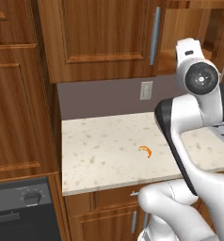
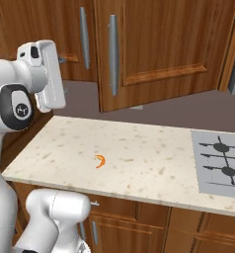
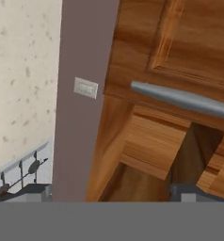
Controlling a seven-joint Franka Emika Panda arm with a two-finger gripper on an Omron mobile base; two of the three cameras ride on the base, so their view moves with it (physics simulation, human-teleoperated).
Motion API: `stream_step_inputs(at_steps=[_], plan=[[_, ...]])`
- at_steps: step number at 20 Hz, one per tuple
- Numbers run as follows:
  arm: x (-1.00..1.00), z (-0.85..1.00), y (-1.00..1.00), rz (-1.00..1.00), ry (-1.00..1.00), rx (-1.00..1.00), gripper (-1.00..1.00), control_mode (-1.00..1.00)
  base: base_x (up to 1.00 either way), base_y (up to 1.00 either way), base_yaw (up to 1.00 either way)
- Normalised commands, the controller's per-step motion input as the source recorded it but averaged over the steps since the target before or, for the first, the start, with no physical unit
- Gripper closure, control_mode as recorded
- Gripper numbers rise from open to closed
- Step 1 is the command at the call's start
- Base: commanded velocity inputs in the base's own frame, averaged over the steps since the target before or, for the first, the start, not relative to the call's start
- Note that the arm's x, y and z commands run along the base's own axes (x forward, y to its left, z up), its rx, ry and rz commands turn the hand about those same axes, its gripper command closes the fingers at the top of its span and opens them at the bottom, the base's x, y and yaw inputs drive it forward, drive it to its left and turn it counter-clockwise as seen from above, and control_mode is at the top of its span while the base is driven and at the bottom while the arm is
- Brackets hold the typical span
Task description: Retrieve the tupperware from the cabinet, then place the raw meat into the tupperware to avoid contamination.
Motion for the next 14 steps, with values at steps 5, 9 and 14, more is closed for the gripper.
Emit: stream_step_inputs(at_steps=[5, 9, 14], plan=[[0.26, -0.01, -0.11, -0.12, -0.03, 0.00, -1.00, -1.00, 0.00, 0.00, 0.00], [0.18, 0.00, -0.08, -0.12, -0.07, 0.00, -1.00, -1.00, 0.00, 0.00, 0.00], [0.15, 0.00, -0.01, -0.11, -0.13, 0.04, -1.00, -1.00, 0.00, 0.00, 0.00]])
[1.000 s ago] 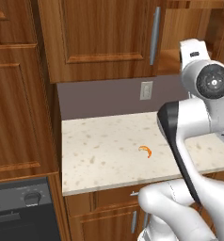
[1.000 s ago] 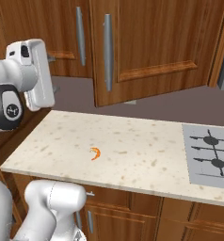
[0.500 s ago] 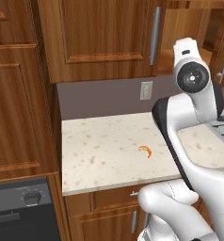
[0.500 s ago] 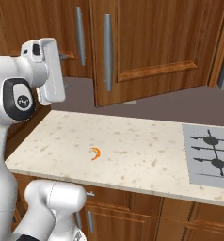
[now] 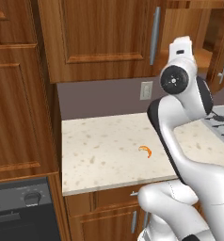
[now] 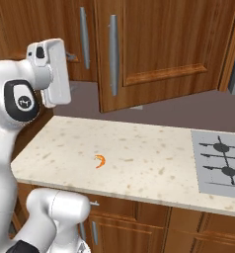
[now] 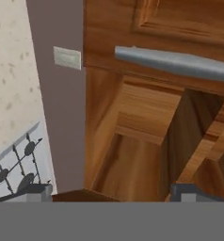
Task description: Retrieve the tupperware from the cabinet, then place the raw meat into the tupperware to avoid contamination.
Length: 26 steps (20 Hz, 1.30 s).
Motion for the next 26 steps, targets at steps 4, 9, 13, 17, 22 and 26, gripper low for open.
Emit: stream_step_inputs(at_steps=[4, 9, 13, 17, 22, 26], plan=[[0.08, 0.00, -0.04, -0.09, -0.15, 0.06, -1.00, -1.00, 0.00, 0.00, 0.00], [0.03, 0.06, -0.17, -0.07, -0.13, 0.08, -1.00, -1.00, 0.00, 0.00, 0.00], [0.00, 0.08, -0.30, -0.07, -0.09, 0.07, -1.00, -1.00, 0.00, 0.00, 0.00], [0.00, 0.07, -0.35, -0.08, -0.02, 0.04, -1.00, -1.00, 0.00, 0.00, 0.00], [0.00, 0.01, -0.31, -0.10, 0.01, 0.01, -1.00, -1.00, 0.00, 0.00, 0.00], [0.00, 0.00, -0.27, -0.10, 0.06, 0.00, -1.00, -1.00, 0.00, 0.00, 0.00]])
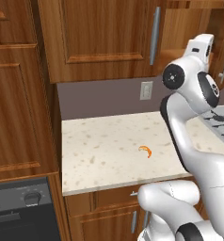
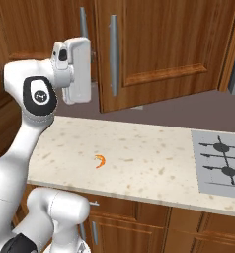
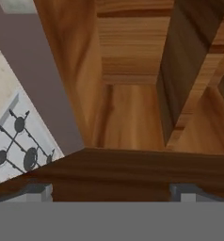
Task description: Retrieve the tupperware from the cabinet, then place the raw meat into the tupperware to avoid contamination.
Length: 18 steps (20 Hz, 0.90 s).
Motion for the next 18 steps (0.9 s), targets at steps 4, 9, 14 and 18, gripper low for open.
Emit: stream_step_inputs(at_steps=[4, 9, 14, 18], plan=[[-0.09, 0.00, -0.30, -0.12, 0.10, 0.00, -1.00, -1.00, 0.00, 0.00, 0.00], [-0.37, 0.00, -0.35, -0.13, 0.05, 0.00, -1.00, -1.00, 0.00, 0.00, 0.00], [-0.72, 0.00, -0.42, -0.12, -0.02, 0.00, -1.00, -1.00, 0.00, 0.00, 0.00], [-0.59, 0.00, -0.51, -0.13, -0.02, 0.00, -1.00, -1.00, 0.00, 0.00, 0.00]])
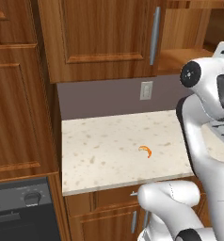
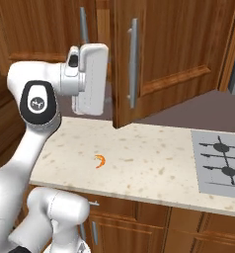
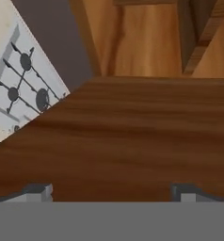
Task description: Retrieve the tupperware from the cabinet, then place the raw meat into the tupperware to avoid contamination.
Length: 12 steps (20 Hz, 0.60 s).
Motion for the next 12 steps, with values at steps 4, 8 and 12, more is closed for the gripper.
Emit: stream_step_inputs(at_steps=[4, 8, 12], plan=[[-0.18, 0.00, -0.76, -0.11, 0.00, 0.00, -1.00, -1.00, 0.00, 0.00, 0.00], [0.00, 0.00, -0.92, -0.07, 0.02, 0.02, -1.00, -1.00, 0.00, 0.00, 0.00], [0.05, -0.06, -0.99, -0.03, 0.02, 0.05, -1.00, -1.00, 0.00, 0.00, 0.00]])
